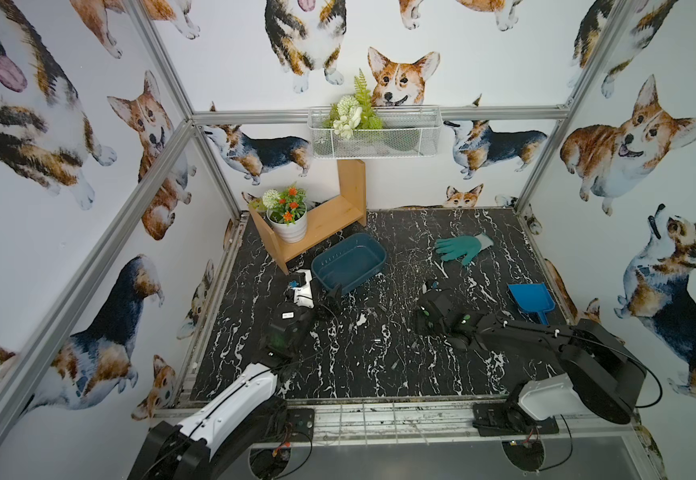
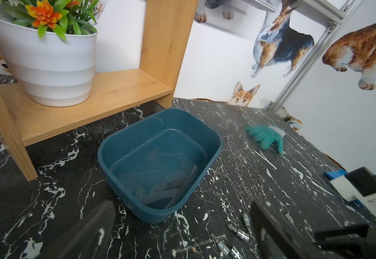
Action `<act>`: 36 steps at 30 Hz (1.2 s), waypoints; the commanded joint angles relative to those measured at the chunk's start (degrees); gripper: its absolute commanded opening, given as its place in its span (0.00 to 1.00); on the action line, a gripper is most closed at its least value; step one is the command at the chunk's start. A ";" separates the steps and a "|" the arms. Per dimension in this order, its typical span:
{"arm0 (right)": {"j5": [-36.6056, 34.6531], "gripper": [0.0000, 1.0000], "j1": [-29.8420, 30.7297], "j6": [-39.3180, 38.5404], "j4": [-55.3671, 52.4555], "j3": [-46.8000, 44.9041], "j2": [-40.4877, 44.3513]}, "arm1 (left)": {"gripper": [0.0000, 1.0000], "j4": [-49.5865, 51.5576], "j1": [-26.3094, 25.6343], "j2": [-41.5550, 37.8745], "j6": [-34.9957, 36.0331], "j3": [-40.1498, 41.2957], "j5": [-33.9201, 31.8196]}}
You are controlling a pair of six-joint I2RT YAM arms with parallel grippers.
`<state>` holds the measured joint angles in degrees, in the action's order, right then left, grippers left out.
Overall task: Put the bit on the desktop into the storage box
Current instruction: Pick up the screwdriver bit from the center of the board.
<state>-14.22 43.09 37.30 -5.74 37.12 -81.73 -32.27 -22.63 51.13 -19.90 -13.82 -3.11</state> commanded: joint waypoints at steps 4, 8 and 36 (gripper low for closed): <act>0.28 0.56 0.53 0.40 -0.69 2.23 -2.76 | 1.00 -1.45 -0.04 -0.07 0.56 0.20 -1.13; -0.19 0.52 0.76 0.36 -1.68 3.37 -4.38 | 1.00 -1.36 -0.04 0.13 0.55 0.09 -1.10; -2.18 0.35 1.33 -0.23 -6.54 6.12 -9.67 | 1.00 -1.04 -0.09 0.02 0.29 0.11 -1.63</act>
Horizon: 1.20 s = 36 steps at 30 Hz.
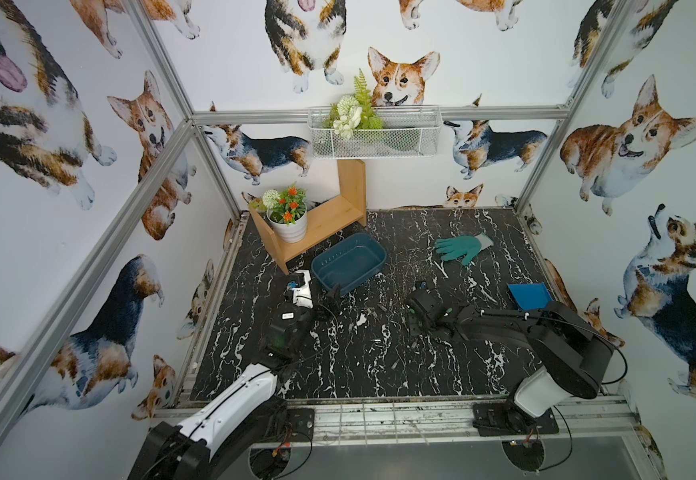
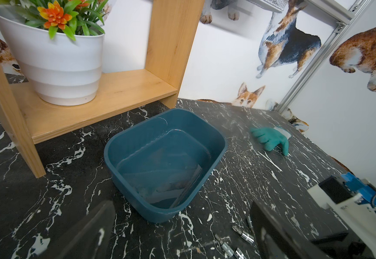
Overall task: Put the bit on the desktop into the storage box
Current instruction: Pick up the screwdriver bit from the center of the board.
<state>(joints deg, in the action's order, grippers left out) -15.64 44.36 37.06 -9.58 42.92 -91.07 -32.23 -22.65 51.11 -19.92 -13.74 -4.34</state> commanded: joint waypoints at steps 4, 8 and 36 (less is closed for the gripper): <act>-0.79 0.31 0.04 0.12 -3.38 0.41 -0.47 | 1.00 -1.06 -0.03 -0.05 0.31 0.00 -0.41; -0.78 0.27 0.03 0.12 -3.82 0.41 -0.69 | 1.00 -0.97 -0.02 -0.14 0.32 0.10 -0.51; 0.08 0.14 -0.23 -6.92 -4.01 15.62 -1.93 | 1.00 -1.17 -0.02 -1.12 0.24 0.59 -1.36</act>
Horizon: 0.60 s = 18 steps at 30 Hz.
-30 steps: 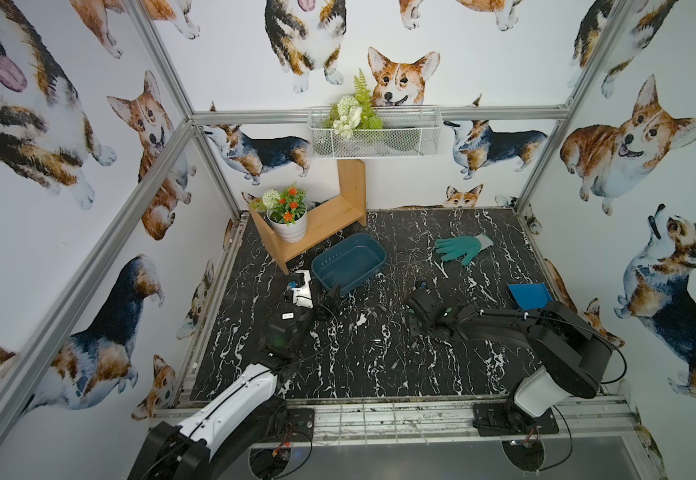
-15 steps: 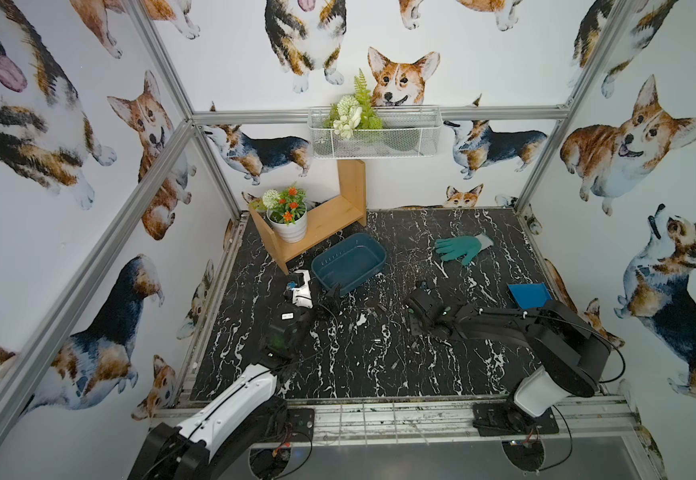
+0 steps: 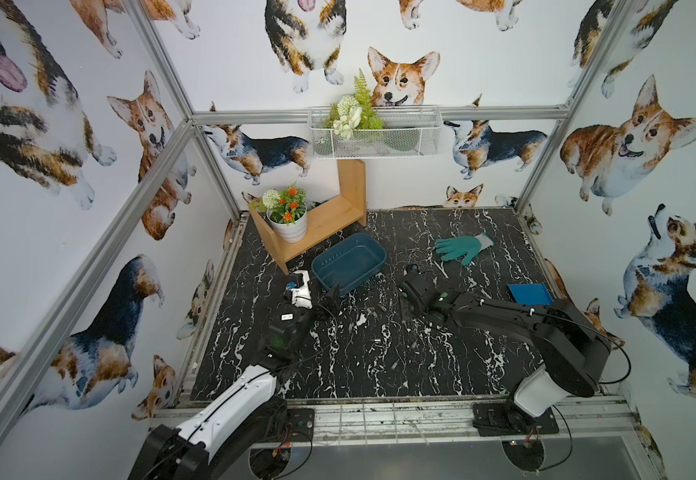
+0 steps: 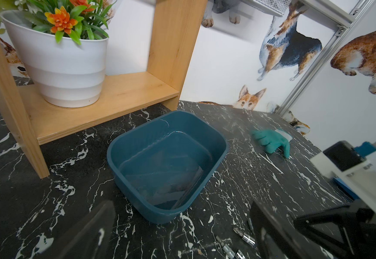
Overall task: Put the bit on the desktop into the storage box
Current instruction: Pick up the screwdriver bit from the center of the board, then place the screwdriver bit in the storage box.
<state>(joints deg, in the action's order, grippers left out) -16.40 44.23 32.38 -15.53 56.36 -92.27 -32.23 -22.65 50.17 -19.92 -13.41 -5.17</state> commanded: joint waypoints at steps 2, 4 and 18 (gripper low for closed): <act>2.21 0.14 -0.28 -3.05 3.80 4.73 -1.91 | 1.00 -1.17 -0.03 -0.27 0.23 0.36 -0.73; 3.75 0.14 -0.40 -3.68 5.79 7.56 -3.68 | 1.00 -1.16 -0.03 -0.35 0.19 0.40 -0.94; 10.97 0.14 -1.98 -6.88 16.23 27.38 -22.10 | 1.00 -1.40 -0.02 -1.38 0.32 0.85 -1.69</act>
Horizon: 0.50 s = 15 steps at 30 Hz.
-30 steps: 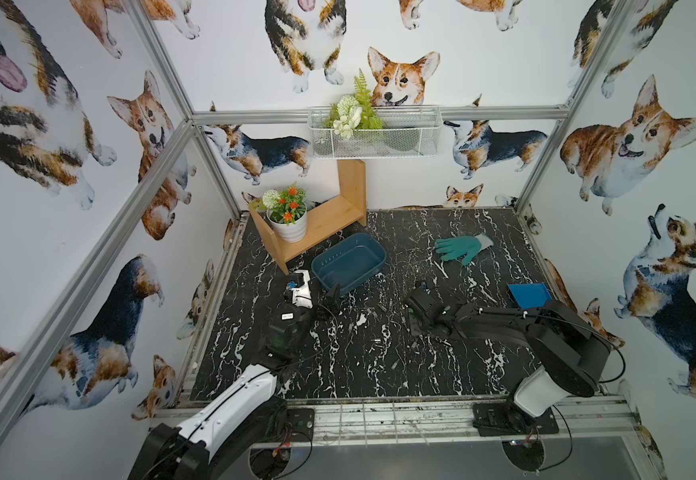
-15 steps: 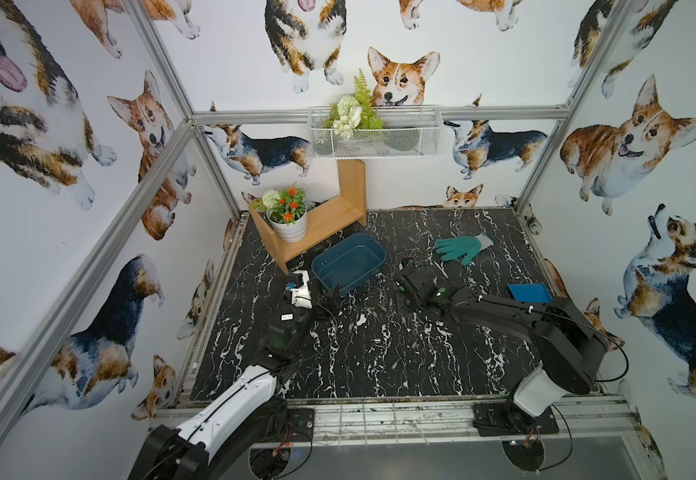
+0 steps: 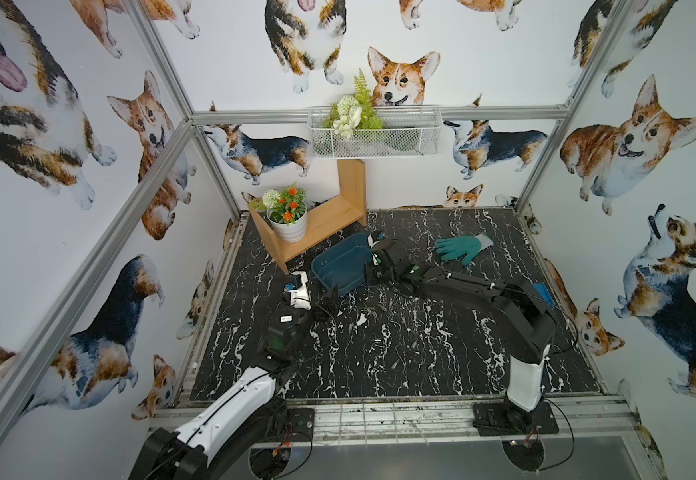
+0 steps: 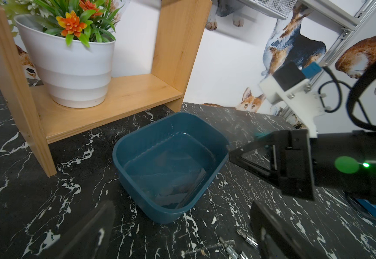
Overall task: Put the bit on the desktop into the storage box
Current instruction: Place the screwdriver bit in the storage box.
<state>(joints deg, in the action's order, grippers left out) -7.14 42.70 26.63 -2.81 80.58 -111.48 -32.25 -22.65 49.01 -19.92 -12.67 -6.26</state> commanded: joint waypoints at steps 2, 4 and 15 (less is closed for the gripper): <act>2.46 0.14 -0.98 -1.21 3.27 6.26 -5.83 | 1.00 -1.29 -0.04 -0.33 0.49 0.11 -0.73; 2.90 0.14 -1.51 -1.25 3.19 8.49 -8.18 | 1.00 -1.22 -0.02 -0.56 0.54 0.21 -0.85; 1.19 0.45 -3.58 -1.81 -0.84 13.75 -12.86 | 1.00 -1.07 -0.02 -1.21 0.85 0.44 -1.12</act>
<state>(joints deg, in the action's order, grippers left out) -4.62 39.18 26.20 -2.00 93.47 -124.01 -32.23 -22.65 47.90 -19.84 -12.32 -7.20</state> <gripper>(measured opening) 0.446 0.998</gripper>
